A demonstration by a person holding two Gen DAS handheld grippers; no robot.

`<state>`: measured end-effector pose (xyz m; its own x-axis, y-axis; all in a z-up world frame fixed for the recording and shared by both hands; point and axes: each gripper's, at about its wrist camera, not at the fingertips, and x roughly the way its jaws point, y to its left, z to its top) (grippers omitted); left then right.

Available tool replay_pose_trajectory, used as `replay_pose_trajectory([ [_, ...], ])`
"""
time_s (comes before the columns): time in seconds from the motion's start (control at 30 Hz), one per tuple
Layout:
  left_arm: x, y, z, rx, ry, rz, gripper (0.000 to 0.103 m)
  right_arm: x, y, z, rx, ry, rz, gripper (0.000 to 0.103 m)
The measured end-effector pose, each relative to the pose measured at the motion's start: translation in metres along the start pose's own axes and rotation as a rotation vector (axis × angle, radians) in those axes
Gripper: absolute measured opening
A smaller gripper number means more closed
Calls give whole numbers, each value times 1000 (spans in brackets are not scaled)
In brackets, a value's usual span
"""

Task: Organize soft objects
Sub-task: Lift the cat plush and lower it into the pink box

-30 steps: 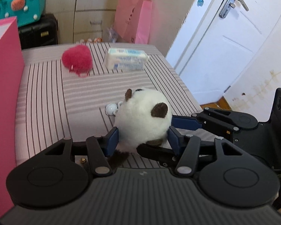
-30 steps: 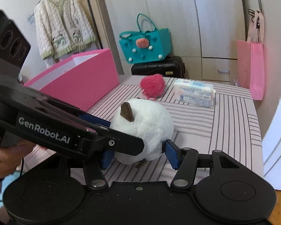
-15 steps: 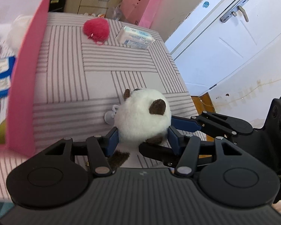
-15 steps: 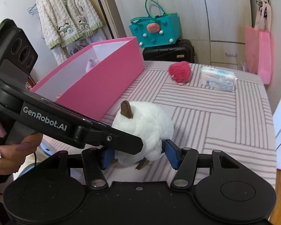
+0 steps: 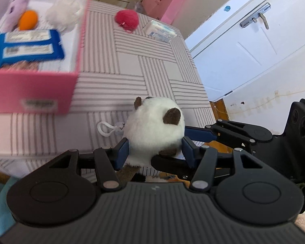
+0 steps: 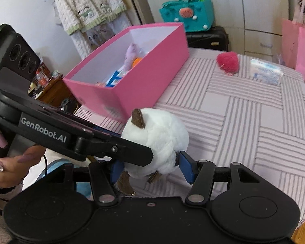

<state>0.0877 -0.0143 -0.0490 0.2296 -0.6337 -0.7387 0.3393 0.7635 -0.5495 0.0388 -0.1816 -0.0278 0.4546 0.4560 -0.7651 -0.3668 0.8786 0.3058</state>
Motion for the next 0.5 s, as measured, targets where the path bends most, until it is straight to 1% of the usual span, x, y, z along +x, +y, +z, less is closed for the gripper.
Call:
replay_pose_trajectory([
  [0.3,-43,17,-25,-46,-11,22,54,5,49,7,-101,72,32,64],
  [0.4,-63,22,-27,-57,-51,39,54,9,58,18,-94,90,71,64],
  [0.5,-83,24,-26,-51,-104,60,54,8,71,31,-120,77,82,64],
])
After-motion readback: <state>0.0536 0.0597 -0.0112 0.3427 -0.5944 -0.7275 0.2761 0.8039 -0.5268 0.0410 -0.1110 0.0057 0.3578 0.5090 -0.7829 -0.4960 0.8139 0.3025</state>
